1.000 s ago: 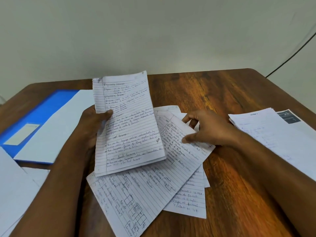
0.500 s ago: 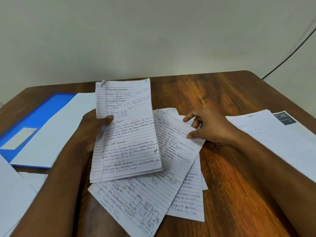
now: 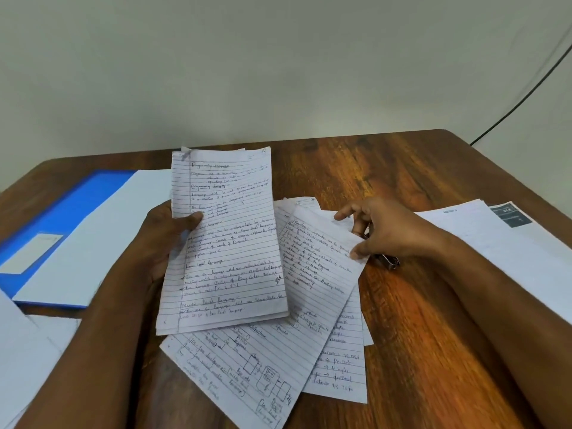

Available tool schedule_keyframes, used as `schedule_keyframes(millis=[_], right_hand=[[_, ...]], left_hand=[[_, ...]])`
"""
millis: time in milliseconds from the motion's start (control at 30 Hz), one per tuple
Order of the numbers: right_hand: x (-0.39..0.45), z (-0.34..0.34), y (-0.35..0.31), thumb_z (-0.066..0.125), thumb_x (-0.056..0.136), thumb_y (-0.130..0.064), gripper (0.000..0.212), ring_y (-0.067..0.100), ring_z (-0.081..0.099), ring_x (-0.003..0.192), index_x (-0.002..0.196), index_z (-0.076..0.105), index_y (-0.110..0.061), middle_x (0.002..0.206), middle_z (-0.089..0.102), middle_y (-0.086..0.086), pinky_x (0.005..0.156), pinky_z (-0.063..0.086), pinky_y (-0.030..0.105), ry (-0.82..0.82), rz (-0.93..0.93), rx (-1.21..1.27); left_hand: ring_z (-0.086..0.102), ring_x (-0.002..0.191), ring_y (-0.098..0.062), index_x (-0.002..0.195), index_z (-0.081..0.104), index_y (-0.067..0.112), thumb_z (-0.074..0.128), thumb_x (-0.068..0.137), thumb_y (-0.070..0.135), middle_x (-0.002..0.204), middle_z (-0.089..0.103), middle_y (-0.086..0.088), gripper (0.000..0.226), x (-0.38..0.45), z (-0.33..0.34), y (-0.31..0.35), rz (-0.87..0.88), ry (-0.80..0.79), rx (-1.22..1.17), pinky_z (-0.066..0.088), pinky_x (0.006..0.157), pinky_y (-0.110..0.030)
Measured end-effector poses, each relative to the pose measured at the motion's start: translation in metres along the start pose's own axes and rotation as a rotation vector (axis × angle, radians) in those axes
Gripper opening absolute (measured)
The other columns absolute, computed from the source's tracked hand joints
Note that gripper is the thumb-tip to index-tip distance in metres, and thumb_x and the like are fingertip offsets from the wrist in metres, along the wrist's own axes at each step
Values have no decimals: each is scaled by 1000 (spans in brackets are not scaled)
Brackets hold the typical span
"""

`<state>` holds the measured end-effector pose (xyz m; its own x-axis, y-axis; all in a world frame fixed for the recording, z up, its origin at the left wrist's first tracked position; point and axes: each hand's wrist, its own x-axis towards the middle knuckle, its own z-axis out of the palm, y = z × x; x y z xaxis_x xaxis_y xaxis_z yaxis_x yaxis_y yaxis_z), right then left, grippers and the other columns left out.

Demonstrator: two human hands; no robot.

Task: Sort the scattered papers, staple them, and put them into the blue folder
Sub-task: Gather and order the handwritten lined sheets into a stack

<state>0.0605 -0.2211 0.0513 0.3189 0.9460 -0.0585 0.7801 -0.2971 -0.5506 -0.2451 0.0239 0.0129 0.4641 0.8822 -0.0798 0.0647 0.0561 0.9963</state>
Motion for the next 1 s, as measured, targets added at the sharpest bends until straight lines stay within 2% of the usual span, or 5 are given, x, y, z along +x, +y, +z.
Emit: schedule_keyframes(millis=[100,233,500,733,1000], right_hand=[[3,3,3,95,71,-12,73,13,69,87,134,63,-32,96,70,-7,79,62,40,61,-27,36],[4,4,6,97,68,-20,90,10,66,98,144,52,-41,109,65,-12,84,61,37,-36,-49,-3],[3,0,8,95,72,-17,95,11,65,91,150,46,-42,111,64,-14,78,59,32,-86,-91,-37],[5,9,7,96,71,-24,68,7,63,77,131,66,-36,96,67,-11,67,51,27,50,-79,16],[9,18,2,88,82,-19,10,13,76,83,87,81,-23,88,80,-8,77,63,42,225,-14,377]], left_hand=[[68,122,-38,140,62,6,62,103,4,132,72,-14,37,-1,3,2,-8,-6,12,49,112,-58],[68,121,-38,140,61,5,60,103,3,132,72,-14,37,-4,4,3,-9,-14,18,50,111,-56],[67,124,-38,141,62,7,62,102,2,133,72,-13,39,0,2,-1,-2,-35,8,47,114,-59],[69,121,-36,137,65,9,63,101,3,131,73,-12,37,-1,5,-2,-14,-62,11,49,112,-57],[71,120,-32,135,64,11,62,101,4,129,75,-9,35,-3,9,-1,-1,-89,-8,52,109,-52]])
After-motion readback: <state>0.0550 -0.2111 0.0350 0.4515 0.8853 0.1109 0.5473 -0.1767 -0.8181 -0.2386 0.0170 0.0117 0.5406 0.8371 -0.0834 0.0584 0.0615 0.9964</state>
